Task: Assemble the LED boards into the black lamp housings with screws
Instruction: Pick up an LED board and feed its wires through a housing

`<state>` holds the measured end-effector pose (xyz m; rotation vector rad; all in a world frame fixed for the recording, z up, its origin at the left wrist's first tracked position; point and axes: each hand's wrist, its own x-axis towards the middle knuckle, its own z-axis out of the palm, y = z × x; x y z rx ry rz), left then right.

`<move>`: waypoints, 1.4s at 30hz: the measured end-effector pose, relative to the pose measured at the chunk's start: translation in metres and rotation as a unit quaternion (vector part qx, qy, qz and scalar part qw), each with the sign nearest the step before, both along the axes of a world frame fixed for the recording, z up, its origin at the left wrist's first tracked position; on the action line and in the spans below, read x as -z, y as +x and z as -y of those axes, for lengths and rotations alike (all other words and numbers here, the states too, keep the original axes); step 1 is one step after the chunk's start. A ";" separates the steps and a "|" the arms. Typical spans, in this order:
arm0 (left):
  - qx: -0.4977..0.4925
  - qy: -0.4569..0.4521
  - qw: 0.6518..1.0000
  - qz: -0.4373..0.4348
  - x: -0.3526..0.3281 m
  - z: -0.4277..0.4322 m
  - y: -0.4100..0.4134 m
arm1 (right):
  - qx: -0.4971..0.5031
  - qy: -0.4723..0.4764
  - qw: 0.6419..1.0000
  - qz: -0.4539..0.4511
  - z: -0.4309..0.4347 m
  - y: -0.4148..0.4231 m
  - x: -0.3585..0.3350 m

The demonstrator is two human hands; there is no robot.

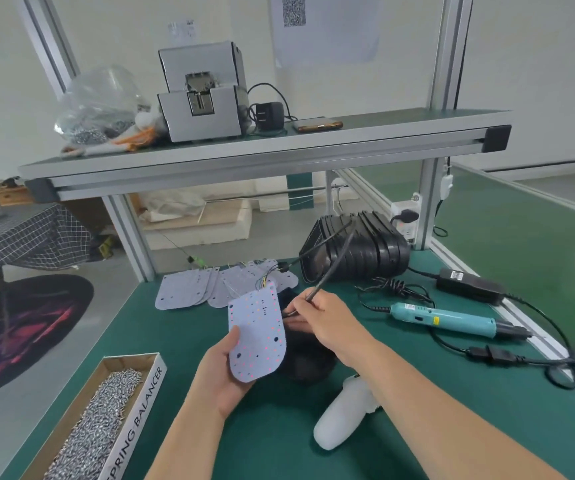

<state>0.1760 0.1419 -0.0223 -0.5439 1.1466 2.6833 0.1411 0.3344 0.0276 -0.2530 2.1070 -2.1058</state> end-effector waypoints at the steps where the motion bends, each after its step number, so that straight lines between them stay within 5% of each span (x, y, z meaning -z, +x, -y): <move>1: 0.004 -0.013 1.000 -0.015 -0.001 0.006 0.001 | -0.002 0.015 1.000 -0.017 0.001 0.000 -0.007; 13: 0.014 -0.085 0.989 -0.119 -0.038 0.044 0.016 | -0.041 0.215 0.953 -0.212 0.011 0.010 -0.096; 16: 0.012 -0.090 0.987 -0.130 -0.042 0.047 0.020 | -0.104 0.253 0.941 -0.198 0.012 0.011 -0.109; 19: -0.003 -0.073 0.987 -0.140 -0.045 0.048 0.024 | -0.129 0.171 0.966 -0.143 0.007 0.014 -0.112; 23: -0.006 -0.062 0.989 -0.136 -0.045 0.046 0.027 | -0.225 0.169 0.952 -0.121 0.000 0.020 -0.106; 32: 0.003 -0.087 0.987 -0.137 -0.055 0.036 0.033 | -0.092 0.335 0.901 -0.260 -0.003 0.018 -0.109; 35: 0.008 -0.087 0.987 -0.138 -0.066 0.033 0.032 | -0.162 0.362 0.890 -0.225 -0.004 0.022 -0.106; 38: 0.005 -0.076 0.987 -0.140 -0.073 0.029 0.029 | -0.067 0.408 0.860 -0.300 -0.010 0.020 -0.100; 42: -0.022 -0.089 0.987 -0.130 -0.074 0.039 0.028 | -0.185 0.363 0.900 -0.155 -0.041 0.028 -0.082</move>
